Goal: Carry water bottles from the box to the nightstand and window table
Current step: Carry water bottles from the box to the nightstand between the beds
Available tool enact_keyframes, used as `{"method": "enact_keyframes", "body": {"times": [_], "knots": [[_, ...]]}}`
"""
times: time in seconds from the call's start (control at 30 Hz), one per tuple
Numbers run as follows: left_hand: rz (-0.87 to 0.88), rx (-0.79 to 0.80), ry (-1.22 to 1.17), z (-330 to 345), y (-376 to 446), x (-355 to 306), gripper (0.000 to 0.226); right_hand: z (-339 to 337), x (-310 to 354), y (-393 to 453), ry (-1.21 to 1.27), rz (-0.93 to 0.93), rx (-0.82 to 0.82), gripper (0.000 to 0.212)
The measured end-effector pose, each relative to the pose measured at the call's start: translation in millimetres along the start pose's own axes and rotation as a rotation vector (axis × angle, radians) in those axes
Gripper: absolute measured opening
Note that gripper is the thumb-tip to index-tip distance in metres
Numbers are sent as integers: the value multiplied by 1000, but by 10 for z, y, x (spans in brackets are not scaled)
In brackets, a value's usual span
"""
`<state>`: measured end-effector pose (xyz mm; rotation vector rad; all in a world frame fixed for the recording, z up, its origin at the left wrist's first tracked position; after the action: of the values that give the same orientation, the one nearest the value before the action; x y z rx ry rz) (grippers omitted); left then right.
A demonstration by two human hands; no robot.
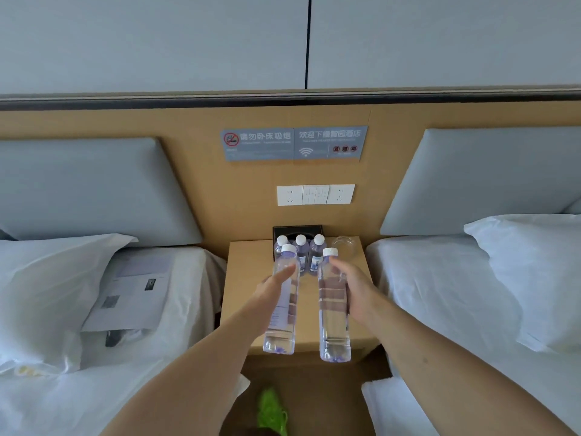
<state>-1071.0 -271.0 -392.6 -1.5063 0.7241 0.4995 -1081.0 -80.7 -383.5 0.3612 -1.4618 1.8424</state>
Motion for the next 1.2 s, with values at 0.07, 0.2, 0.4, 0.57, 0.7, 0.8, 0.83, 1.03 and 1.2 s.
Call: {"method": "enact_keyframes", "body": {"times": [0.07, 0.2, 0.4, 0.57, 0.7, 0.8, 0.83, 1.03, 1.2], "knots": [[-30, 56, 15, -124, 252, -117, 111, 70, 85, 204, -82, -12, -49, 37], [-48, 35, 113, -362, 658, -311, 89, 165, 185, 521, -260, -139, -138, 36], [-154, 114, 149, -413, 994, -182, 77, 161, 115, 865, -497, -276, -304, 31], [-210, 71, 135, -294, 1271, 75, 65, 16, 123, 1295, -631, -323, -389, 28], [-235, -18, 145, -215, 1491, 277, 69, -51, 180, 1657, -664, -297, -397, 31], [-225, -41, 167, -159, 1618, 383, 68, -81, 198, 1861, -654, -289, -391, 36], [-217, -47, 190, -142, 1649, 401, 68, -79, 201, 1918, -661, -295, -388, 38], [-196, -65, 267, -47, 1876, 482, 74, -19, 153, 2124, -711, -341, -352, 38], [-178, -135, 270, 65, 2016, 574, 73, -9, 94, 2209, -644, -339, -342, 39]]}}
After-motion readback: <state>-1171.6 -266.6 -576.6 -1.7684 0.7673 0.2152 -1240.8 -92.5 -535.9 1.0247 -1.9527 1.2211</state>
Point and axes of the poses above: each hand's wrist, its own y-axis towards the middle knuckle, its own z-axis out of the palm, x = y × z, the point moved 3 cm from there along y, towards the middle knuckle, and after that the axes turned 7 degrees about y, right-handed, at the moved point
